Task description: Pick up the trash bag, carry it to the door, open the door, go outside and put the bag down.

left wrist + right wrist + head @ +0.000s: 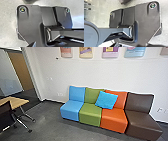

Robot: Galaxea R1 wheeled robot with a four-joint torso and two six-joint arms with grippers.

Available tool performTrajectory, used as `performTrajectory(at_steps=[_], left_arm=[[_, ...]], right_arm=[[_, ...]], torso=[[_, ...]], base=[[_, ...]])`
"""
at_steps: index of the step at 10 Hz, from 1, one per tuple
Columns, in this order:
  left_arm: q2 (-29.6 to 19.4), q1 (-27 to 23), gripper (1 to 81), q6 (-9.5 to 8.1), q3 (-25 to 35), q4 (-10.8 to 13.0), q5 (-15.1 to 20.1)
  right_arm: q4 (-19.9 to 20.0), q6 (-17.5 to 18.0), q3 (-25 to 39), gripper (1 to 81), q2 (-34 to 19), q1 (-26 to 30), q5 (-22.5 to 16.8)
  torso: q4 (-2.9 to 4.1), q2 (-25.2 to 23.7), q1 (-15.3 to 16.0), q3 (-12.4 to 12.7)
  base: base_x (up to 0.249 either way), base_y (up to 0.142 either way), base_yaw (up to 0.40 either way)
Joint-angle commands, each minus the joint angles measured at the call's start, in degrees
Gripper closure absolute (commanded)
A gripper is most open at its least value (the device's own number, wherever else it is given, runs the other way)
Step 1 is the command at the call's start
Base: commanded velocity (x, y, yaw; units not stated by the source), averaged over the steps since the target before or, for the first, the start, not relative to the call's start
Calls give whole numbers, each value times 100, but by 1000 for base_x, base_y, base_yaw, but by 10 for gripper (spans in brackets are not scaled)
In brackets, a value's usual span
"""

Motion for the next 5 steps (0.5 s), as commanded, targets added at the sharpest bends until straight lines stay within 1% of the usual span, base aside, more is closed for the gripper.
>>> performTrajectory(at_steps=[1, 2, 3, 4, 5], left_arm=[[-173, -250, 10, -38, 316, -14, 321], [-243, -250, 10, -47, 343, -14, 312], [-314, -267, 10, -56, 386, -22, 303], [-427, -319, 10, -64, 552, -74, 303], [-593, -355, 10, -73, 841, -154, 303]], right_arm=[[13, 49, 795, 10, -737, 320, -290], [13, 49, 979, 10, -920, 373, -290], [13, 49, 1173, 10, -1088, 434, -290], [13, 49, 1408, 10, -1272, 461, -290], [5, 49, 1655, 10, -1448, 487, -290]], torso=[[0, -562, 363, -527], [0, -772, 498, -189], [0, -927, 599, -335], [0, -1080, 706, -389], [0, -1242, 802, -444]], base=[[0, 0, 0], [0, 0, 0], [0, 0, 0], [0, 0, 0], [0, 0, 0]])
